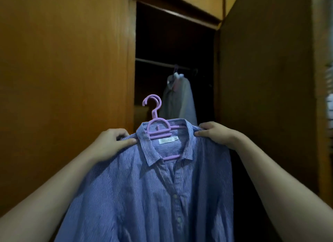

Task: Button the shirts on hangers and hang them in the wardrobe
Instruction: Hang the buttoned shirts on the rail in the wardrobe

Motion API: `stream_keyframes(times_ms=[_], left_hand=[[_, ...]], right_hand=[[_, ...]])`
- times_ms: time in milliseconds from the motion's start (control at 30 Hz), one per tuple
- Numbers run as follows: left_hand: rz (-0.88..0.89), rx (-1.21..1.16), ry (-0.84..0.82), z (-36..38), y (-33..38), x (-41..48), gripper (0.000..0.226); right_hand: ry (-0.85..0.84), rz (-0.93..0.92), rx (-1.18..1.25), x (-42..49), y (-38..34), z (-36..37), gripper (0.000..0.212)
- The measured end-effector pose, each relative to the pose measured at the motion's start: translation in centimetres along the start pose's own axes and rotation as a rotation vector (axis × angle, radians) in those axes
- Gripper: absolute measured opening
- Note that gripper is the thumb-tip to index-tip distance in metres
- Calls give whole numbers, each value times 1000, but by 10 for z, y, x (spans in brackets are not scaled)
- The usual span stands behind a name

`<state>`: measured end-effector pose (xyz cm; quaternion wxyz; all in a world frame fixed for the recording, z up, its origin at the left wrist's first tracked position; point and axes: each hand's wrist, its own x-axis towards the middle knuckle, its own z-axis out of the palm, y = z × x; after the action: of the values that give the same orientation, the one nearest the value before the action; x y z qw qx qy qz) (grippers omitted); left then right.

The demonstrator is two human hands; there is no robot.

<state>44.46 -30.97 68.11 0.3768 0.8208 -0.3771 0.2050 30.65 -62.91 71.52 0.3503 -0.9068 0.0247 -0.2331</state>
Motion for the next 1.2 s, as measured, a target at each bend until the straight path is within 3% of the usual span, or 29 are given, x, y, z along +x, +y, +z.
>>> stream_keyframes(times_ms=[67,200,367,467,700,867,1000,1200], left_hand=[[73,61,9,10,18,23,25],[236,264,71,24,53,64,48],[353,790,303,28,90,125,52],[335,885,445,26,94,154,53],[262,1031,622,0,98,233,71],[187,1137,681,-24,99,281,75],[146,1149,702,-35,86,305,74],[114,1264,715,-50,67,327,73]], right_hand=[[100,11,-58,3,7,-28,16],[272,41,-227,17,17,-83,20],[392,132,-575,50,0,-127,22],[389,161,-625,78,-10,-127,19],[342,102,-375,189,-32,-105,25],[524,48,-471,267,-47,-95,5],[627,79,-582,315,-46,-95,21],[719,-18,-697,389,-51,-89,26]])
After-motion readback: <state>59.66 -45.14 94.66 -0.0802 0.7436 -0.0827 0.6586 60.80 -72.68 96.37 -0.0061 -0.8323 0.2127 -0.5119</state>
